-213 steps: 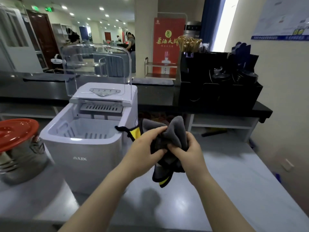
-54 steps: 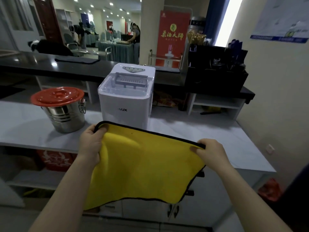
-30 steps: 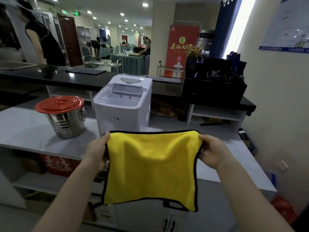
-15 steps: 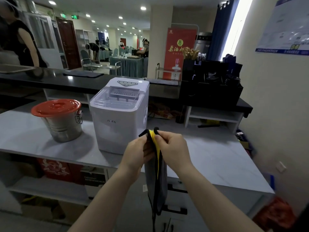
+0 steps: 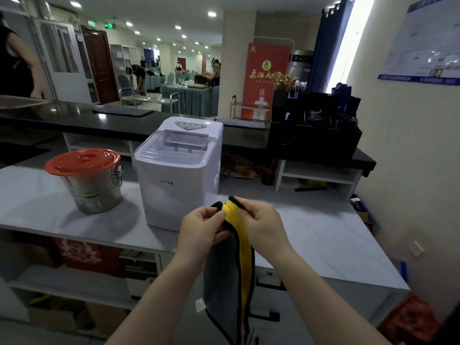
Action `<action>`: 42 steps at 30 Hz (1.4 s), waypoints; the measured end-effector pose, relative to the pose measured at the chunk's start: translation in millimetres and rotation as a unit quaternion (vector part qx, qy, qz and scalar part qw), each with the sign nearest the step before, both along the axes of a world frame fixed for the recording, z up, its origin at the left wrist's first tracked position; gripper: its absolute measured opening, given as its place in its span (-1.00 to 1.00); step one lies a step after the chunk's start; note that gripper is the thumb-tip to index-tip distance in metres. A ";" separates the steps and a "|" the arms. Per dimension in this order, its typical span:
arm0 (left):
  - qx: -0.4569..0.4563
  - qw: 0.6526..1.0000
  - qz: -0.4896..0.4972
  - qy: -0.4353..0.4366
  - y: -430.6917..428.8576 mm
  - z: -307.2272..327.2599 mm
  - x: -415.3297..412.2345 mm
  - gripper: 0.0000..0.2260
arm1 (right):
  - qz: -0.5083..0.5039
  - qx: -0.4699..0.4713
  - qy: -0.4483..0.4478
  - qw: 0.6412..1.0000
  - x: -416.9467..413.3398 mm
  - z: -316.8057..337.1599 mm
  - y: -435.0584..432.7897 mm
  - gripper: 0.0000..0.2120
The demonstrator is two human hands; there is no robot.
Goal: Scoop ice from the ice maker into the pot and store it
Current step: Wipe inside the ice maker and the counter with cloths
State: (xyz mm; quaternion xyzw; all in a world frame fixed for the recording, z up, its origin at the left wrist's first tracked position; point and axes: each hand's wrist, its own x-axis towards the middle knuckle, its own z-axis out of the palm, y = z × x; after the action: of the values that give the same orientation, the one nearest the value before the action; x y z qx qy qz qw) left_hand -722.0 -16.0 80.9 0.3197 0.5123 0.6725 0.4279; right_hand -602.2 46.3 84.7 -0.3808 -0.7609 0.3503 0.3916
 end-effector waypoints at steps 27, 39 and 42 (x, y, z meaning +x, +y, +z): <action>-0.067 0.951 -0.035 0.301 6.1 -15.7 -78.4 -0.83 | 0.028 -0.129 0.132 0.982 38.7 24.0 20.8 -0.78; 0.059 0.980 -0.066 0.176 18.5 30.6 -87.7 -0.80 | -0.097 -0.038 0.118 0.988 48.5 33.7 29.6 -0.90; 0.055 0.973 -0.052 0.218 31.0 40.7 -86.1 -0.89 | -0.128 -0.023 0.107 0.986 47.7 42.1 37.8 -0.90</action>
State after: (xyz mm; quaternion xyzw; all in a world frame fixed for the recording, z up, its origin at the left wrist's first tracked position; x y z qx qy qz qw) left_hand -808.1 15.0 121.6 0.5078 0.5379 0.5907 0.3223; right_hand -554.5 84.1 126.9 -0.4444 -0.6515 0.3537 0.5029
